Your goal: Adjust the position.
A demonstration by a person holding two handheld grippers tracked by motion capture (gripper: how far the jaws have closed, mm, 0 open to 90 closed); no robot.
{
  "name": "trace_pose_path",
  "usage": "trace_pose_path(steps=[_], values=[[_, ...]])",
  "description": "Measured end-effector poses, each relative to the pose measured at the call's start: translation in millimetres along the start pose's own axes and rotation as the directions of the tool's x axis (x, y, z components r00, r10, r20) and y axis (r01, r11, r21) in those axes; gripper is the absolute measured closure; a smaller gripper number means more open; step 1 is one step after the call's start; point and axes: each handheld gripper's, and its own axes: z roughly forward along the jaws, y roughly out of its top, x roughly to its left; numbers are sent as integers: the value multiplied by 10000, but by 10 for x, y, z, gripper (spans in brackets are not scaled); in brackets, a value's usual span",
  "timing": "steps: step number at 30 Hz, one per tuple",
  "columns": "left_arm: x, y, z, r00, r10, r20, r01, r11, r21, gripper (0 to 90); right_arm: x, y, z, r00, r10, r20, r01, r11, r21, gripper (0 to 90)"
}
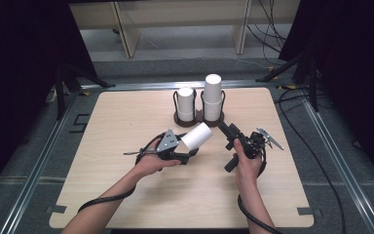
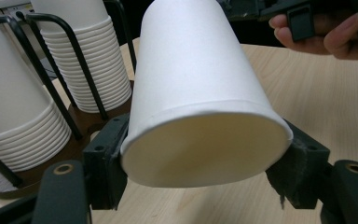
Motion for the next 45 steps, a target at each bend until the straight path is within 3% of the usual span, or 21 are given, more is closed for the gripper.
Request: trace_pose_path(steps=[2,5,9,20,26,33,40,42,43,44,45], values=[[16,2,-23,9999,141,52,-142,9997,197,298,-5,10,-9,9999,-129,-52,129,9999,34,280],[37,1,-74,9996,219,195,-224,9994,265,297,-14,44,-44,9986,-458,271,453,9988,178,282],[68,25,-126,9991,139,391,-155,9991,392,286,-45,60,-81,9972,-611,429,599,9978,278,286],[86,83,-152,9986,249,467,-264,9992,305,286,-76,78,-116,9974,-518,493,505,9984,266,287],[88,86,-156,9962,683,542,-711,9962,508,295,-90,77,-128,9972,-583,465,570,9980,280,288],[115,89,-175,9937,856,720,-900,9941,612,295,-94,71,-132,9957,-786,486,764,9960,459,289],[167,117,-222,9882,1152,1010,-1255,9868,1022,295,-82,61,-122,9928,-1163,284,1138,9904,780,297],[177,123,-241,9864,1266,1047,-1386,9835,1162,296,-78,58,-119,9861,-1611,407,1559,9817,1091,299],[177,123,-241,9864,1266,1047,-1386,9835,1162,295,-78,58,-119,9861,-1611,407,1559,9817,1091,299],[180,123,-243,9857,1299,1070,-1420,9832,1146,295,-86,60,-123,9800,-1913,547,1838,9758,1188,300],[186,128,-255,9852,1333,1077,-1463,9815,1233,295,-86,60,-123,9800,-1913,547,1838,9758,1188,300]])
